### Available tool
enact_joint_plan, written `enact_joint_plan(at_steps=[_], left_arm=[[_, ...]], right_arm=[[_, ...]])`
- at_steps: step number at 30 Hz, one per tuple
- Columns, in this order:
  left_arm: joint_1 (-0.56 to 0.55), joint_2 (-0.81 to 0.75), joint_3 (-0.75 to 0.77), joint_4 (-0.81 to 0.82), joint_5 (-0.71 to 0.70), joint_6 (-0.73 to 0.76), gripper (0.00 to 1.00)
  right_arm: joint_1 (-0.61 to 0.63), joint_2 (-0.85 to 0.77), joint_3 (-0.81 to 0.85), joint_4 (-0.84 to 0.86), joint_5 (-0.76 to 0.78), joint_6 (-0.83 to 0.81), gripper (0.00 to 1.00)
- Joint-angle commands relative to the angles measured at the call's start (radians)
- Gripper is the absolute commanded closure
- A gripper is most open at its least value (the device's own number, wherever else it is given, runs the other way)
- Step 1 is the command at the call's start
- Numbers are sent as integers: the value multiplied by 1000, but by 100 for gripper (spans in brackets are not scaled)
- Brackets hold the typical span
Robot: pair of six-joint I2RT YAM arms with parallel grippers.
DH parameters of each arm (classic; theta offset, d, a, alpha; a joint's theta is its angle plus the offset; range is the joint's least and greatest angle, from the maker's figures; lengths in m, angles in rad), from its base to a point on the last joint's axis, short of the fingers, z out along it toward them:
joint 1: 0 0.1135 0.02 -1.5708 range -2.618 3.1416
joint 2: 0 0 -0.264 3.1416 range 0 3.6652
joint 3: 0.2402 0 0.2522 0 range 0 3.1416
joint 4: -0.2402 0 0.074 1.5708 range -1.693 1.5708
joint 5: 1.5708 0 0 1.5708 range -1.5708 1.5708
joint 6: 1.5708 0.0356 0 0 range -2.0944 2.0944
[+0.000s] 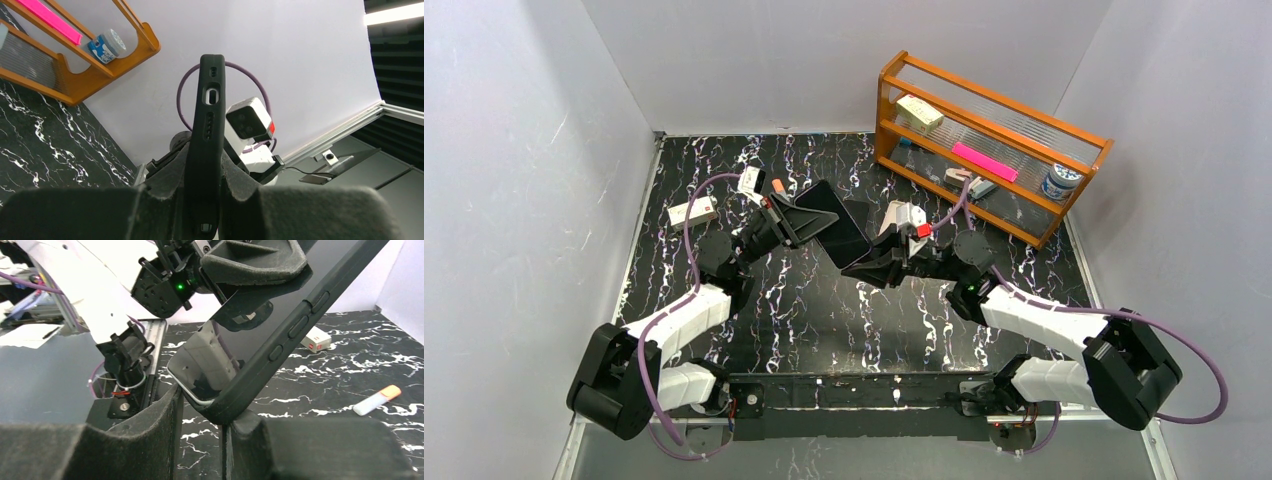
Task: Take the phone out of the phone case
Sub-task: Remove the phone case from the phone.
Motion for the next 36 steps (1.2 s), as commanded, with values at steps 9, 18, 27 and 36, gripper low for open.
enact_joint_plan(at_steps=[9,18,27,36], left_arm=[[12,-3,115,-95,127,132,100],[32,9,178,-171,300,279,100],[41,-2,239,-332,382,420,100],[41,-7,259,-367,427,461,100]], right_arm=[[-11,-38,49,-212,224,-221,83],[-54,-138,10,-219,55,-126,53],[-75,-159,33,-244,-109,-89,44],[-75,-160,65,-272,-193,-85,45]])
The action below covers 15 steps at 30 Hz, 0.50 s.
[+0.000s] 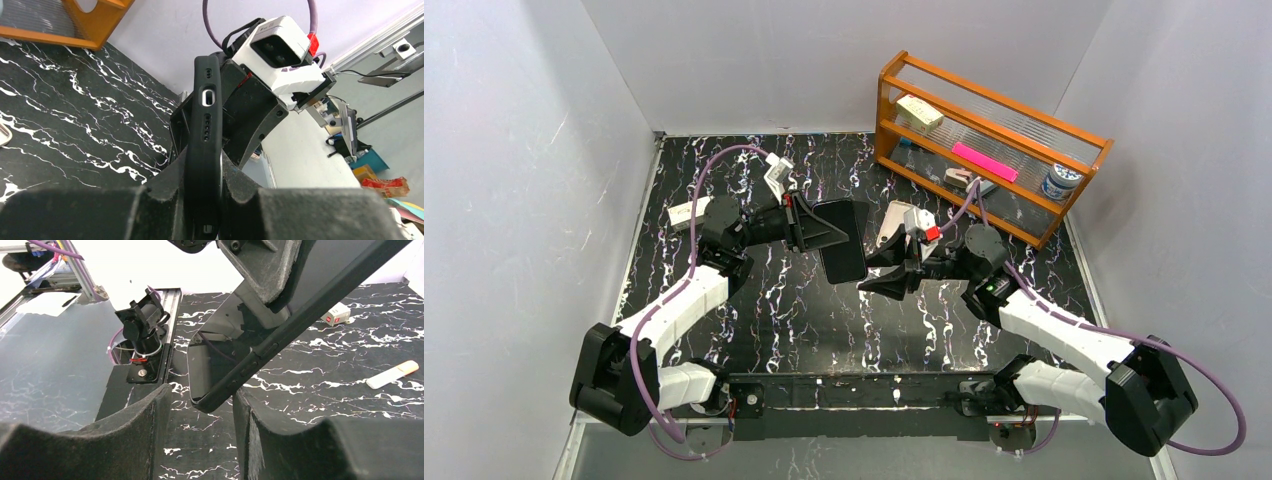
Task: Take the phone out of the phone case
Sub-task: Remove the phone case from the phone.
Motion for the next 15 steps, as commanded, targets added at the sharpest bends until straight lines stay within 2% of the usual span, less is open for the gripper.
enact_joint_plan(at_steps=[1,15], left_arm=[[8,-28,65,12,44,41,100],[8,-42,84,3,74,31,100]], right_arm=[[-5,-20,63,3,-57,-8,46],[-4,24,106,-103,-133,-109,61]])
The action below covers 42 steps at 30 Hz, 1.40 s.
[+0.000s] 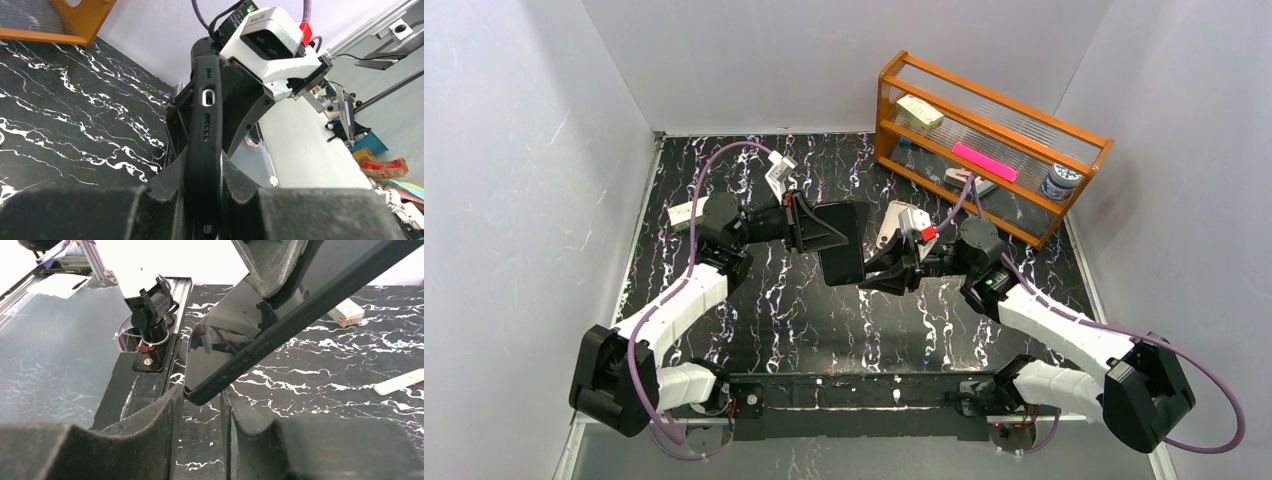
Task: Take the phone out of the phone case
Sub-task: Remove the phone case from the phone.
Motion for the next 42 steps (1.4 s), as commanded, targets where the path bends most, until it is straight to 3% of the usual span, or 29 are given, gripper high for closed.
enact_joint_plan(at_steps=[1,13,19,29,35,37,42], left_arm=[[8,-37,55,39,13,1,100],[8,-31,62,35,28,-27,100],[7,-22,67,33,40,-52,100],[-8,4,76,30,68,-86,100],[-11,-4,70,25,72,-76,100],[-14,-11,66,24,79,-68,100],[-24,-15,43,17,73,-58,100]], right_arm=[[0,12,61,-29,-48,-47,62],[0,44,103,-100,-78,-105,84],[1,52,119,-151,-99,-232,95],[1,107,226,-376,-99,-458,99],[2,92,194,-282,36,-367,99],[0,88,183,-222,148,-269,99],[-2,69,127,-27,227,-31,93]])
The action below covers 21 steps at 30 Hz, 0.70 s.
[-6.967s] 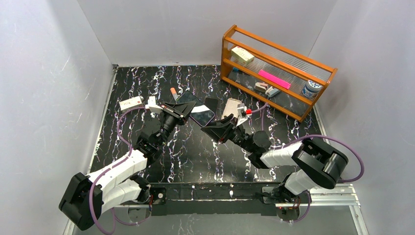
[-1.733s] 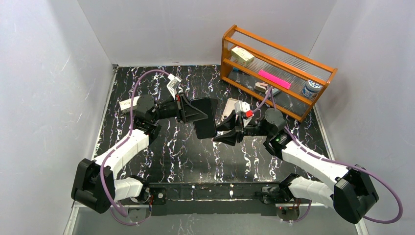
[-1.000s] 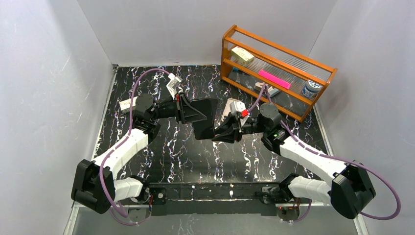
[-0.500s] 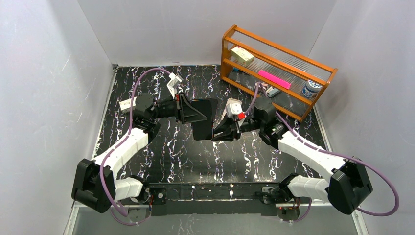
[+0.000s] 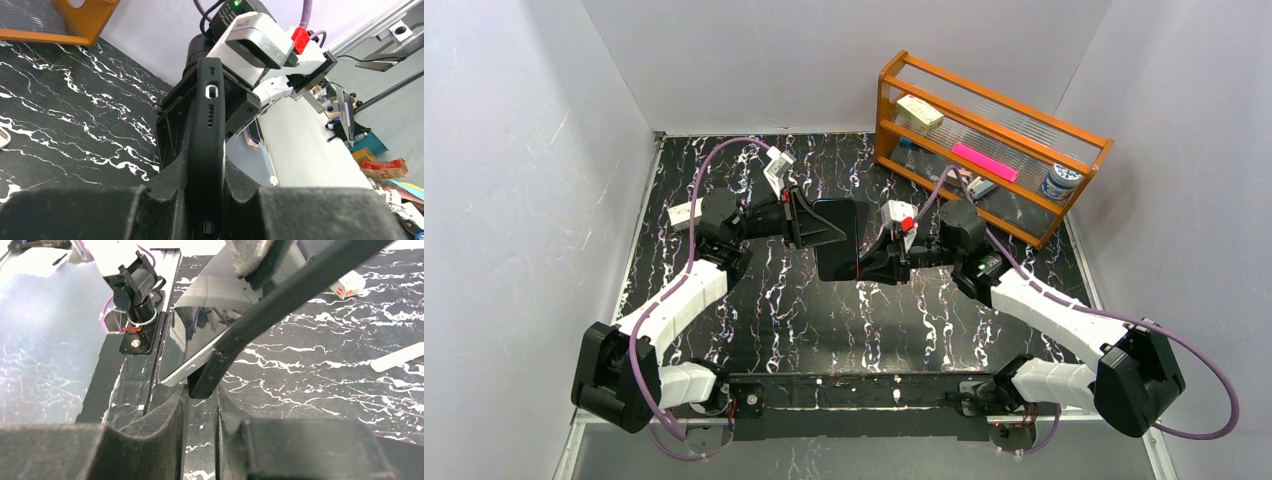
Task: Take the phone out of the phone case
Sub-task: Remove the phone case from the phone.
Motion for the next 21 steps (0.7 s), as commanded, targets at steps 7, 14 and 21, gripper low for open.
enact_joint_plan(at_steps=[7,14,21], left_arm=[[-65,-28,-10,18,7,-37,100],[-87,0,-33,15,-39,-40,100],[-104,31,-52,12,-88,-45,100]], right_arm=[[-7,-44,-119,561,346,475,85],[-6,-26,-141,691,324,602,75],[-6,4,-166,806,349,696,70]])
